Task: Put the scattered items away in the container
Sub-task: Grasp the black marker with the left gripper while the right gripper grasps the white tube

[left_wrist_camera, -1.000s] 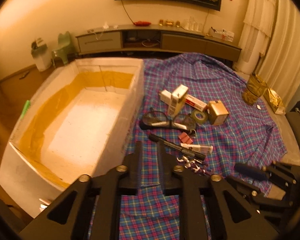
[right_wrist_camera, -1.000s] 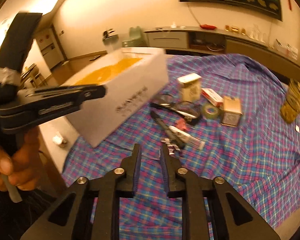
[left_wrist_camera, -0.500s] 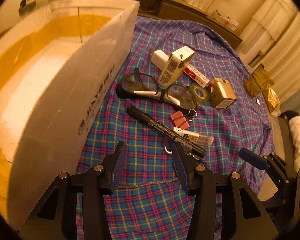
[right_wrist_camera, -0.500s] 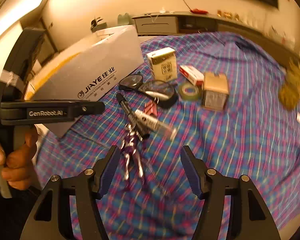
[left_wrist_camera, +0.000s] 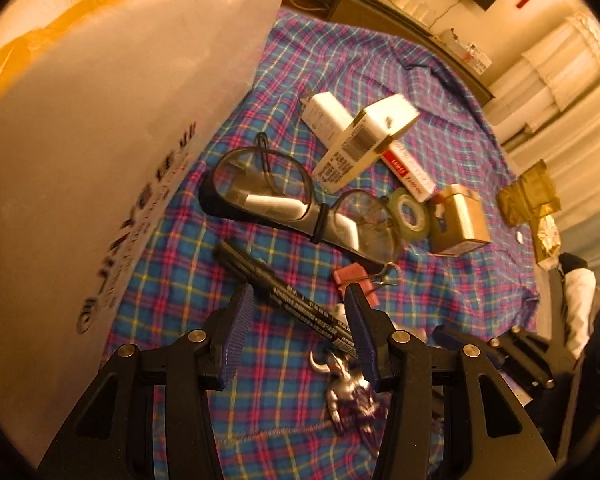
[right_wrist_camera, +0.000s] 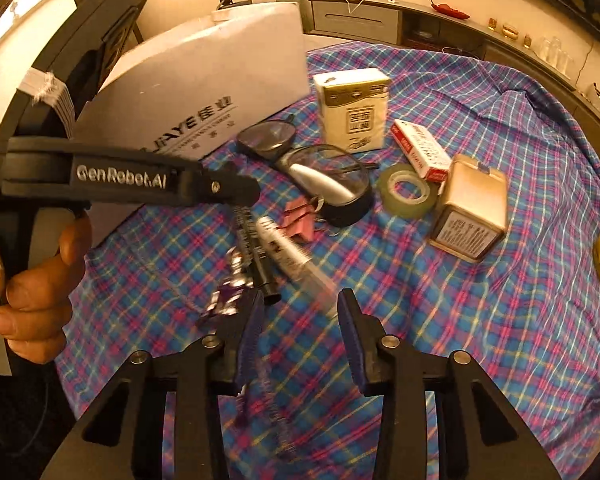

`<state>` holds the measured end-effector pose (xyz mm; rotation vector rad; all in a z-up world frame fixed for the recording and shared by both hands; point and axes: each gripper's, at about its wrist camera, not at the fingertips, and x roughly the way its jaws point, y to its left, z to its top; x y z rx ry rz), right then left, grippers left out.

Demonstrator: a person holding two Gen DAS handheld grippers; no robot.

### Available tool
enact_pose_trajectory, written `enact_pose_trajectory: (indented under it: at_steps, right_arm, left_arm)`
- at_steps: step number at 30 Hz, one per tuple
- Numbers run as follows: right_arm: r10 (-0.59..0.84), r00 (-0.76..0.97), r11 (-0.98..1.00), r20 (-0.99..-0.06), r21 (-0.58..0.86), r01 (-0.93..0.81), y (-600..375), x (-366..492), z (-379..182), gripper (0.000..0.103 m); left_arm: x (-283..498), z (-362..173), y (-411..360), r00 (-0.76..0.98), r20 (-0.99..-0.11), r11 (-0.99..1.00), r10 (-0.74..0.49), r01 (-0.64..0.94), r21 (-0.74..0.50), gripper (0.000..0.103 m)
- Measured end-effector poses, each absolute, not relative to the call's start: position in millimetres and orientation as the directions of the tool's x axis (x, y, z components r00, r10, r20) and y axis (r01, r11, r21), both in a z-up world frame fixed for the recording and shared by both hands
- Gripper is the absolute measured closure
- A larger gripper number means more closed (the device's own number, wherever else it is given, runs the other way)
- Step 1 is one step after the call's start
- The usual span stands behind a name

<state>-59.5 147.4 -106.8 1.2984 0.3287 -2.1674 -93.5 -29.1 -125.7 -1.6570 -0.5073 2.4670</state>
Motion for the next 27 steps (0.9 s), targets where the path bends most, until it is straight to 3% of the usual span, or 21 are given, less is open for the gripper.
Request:
enact_pose_trajectory:
  at_steps: [7, 11, 13, 15, 17, 27]
  right_arm:
    - [-0.358, -0.304, -0.762, -0.883, 0.088, 0.642, 133, -80, -126, 0.063]
    - [-0.326, -0.356, -0.733, -0.875, -0.004, 0.680, 117, -65, -125, 0.060]
    - [-0.306, -0.377, -0.723, -0.874, -0.045, 0.690, 112, -60, -124, 0.067]
    - [-0.307, -0.364, -0.717, -0.879, -0.038, 0.696, 112, -56, -123, 0.085]
    - [-0.294, -0.365, -0.730, -0.883, -0.039, 0.682, 116, -54, -121, 0.091]
    - [-0.397, -0.338, -0.794, -0.853, 0.134, 0.593, 137, -48, -91, 0.091]
  left_arm:
    - [-100, -131, -21, -0.437, -0.874, -0.964, 0.212, 0.054, -0.260, 0.055]
    - [-99, -132, -20, -0.459, -0.871, -0.976, 0.178, 0.027, -0.214, 0.071]
    - [-101, -132, -26, -0.462, -0.867, -0.974, 0.187, 0.026, -0.224, 0.080]
    - [-101, -130, -31, -0.465, -0.860, -0.968, 0.211, 0.026, -0.251, 0.089]
    - [-98, -127, -34, -0.475, -0.853, -0.966, 0.216, 0.022, -0.257, 0.089]
    - [-82, -105, -47, -0.501, -0.820, -0.948, 0.275, -0.002, -0.317, 0.090]
